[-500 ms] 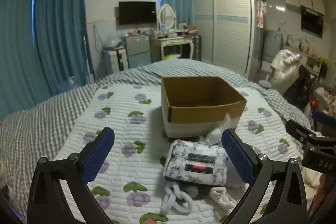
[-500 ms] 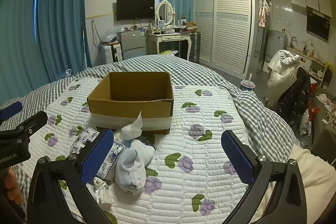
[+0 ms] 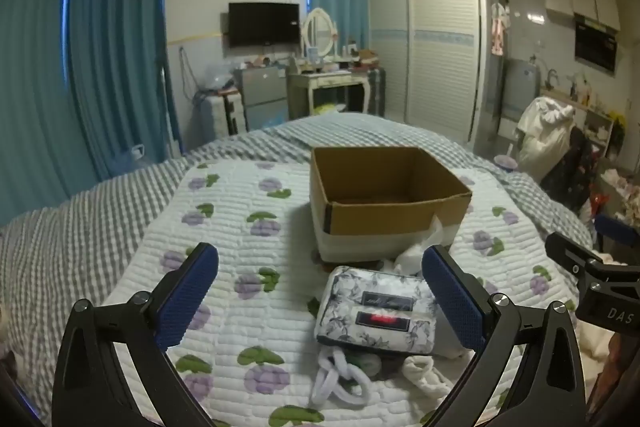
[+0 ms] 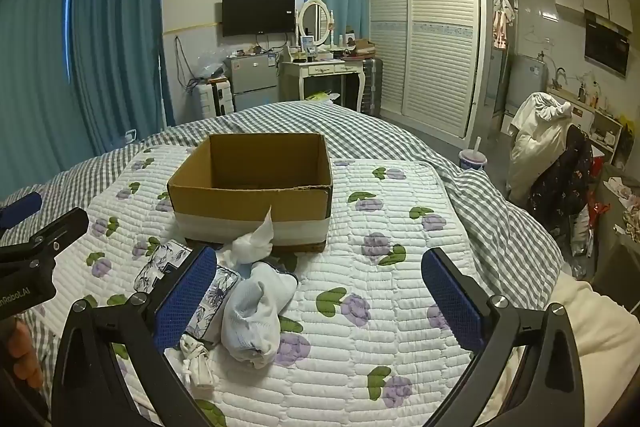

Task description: Organize soft objects

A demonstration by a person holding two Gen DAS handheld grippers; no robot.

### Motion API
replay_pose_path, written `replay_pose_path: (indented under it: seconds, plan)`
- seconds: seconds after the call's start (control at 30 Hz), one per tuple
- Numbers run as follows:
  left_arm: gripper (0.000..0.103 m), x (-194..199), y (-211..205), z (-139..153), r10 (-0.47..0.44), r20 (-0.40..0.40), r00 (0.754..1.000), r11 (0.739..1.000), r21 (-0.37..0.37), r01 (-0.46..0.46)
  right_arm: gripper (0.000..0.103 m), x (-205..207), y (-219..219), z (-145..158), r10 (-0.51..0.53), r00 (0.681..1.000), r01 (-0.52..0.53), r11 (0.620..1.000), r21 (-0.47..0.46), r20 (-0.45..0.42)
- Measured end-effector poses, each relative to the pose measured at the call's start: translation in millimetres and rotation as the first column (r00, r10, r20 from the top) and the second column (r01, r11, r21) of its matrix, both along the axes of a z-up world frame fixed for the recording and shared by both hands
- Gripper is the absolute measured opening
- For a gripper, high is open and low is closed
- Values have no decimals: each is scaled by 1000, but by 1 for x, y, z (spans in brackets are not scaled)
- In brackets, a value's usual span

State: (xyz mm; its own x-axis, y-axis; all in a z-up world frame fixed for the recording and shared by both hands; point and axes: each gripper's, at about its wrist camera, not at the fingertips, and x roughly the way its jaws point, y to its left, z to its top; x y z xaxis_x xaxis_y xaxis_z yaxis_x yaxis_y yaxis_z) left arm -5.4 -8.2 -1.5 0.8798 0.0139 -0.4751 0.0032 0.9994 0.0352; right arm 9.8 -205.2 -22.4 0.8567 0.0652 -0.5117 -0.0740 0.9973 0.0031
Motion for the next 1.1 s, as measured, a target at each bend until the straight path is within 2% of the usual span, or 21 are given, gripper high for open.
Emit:
replay_pose_path:
  seconds: [0.07,1.1]
  plan:
    - [103,3,9,3,-4,-3,1000,1000,-16,4,103,-1,2,-1,3,1000,-3,1000,-1,0]
    - [103,5,8,0,-4,-6,1000,1000,-11,4,103,8,3,0,19,1000,-19,1000,5,-18]
